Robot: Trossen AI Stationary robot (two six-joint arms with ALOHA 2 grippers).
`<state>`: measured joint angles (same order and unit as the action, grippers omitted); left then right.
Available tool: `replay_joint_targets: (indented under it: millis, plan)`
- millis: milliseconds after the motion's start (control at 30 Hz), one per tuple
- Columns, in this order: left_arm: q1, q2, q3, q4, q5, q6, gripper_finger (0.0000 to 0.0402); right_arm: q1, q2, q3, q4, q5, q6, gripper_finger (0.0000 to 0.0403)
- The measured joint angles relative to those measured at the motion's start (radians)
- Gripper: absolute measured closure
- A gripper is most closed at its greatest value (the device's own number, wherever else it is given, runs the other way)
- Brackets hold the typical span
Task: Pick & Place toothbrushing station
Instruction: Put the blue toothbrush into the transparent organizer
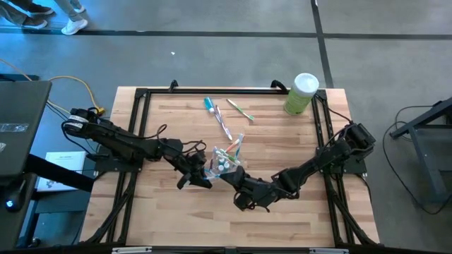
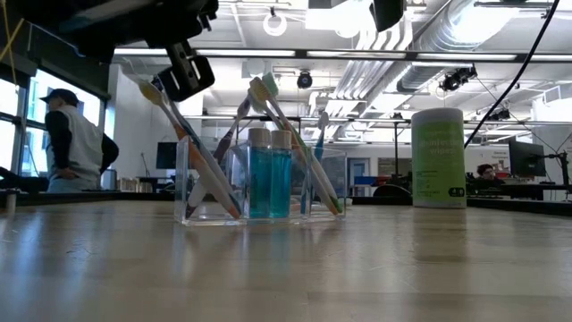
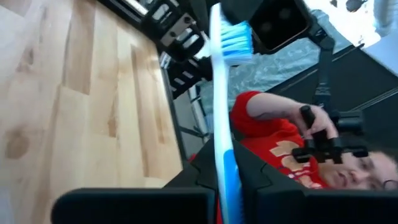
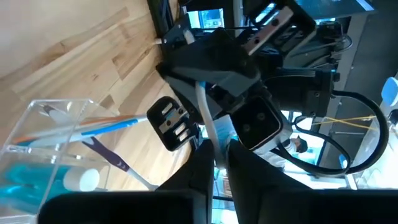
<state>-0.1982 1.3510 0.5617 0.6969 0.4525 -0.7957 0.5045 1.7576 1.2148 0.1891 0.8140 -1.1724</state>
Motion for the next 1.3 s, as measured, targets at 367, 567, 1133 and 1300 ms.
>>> replay_joint_targets:
  millis: [367, 567, 1133, 1300]
  plan:
    - [-0.002, 0.000, 0.000, 0.002, -0.071, 0.024, 0.0396, 0.036, 0.000, 0.000, 0.077, 0.139, 0.065, 0.0359]
    - [-0.017, 0.000, 0.000, 0.008, -0.148, 0.072, 0.0397, 0.063, 0.000, 0.000, 0.152, 0.347, 0.132, 0.0328]
    - [-0.250, -0.001, 0.034, 0.016, -0.542, 0.396, 0.0397, 0.065, -0.127, -0.001, -0.419, 0.502, 0.934, 0.0360]
    - [-0.279, -0.001, 0.035, 0.014, -0.615, 0.448, 0.0397, 0.081, -0.230, -0.004, -0.946, 0.403, 1.550, 0.0361]
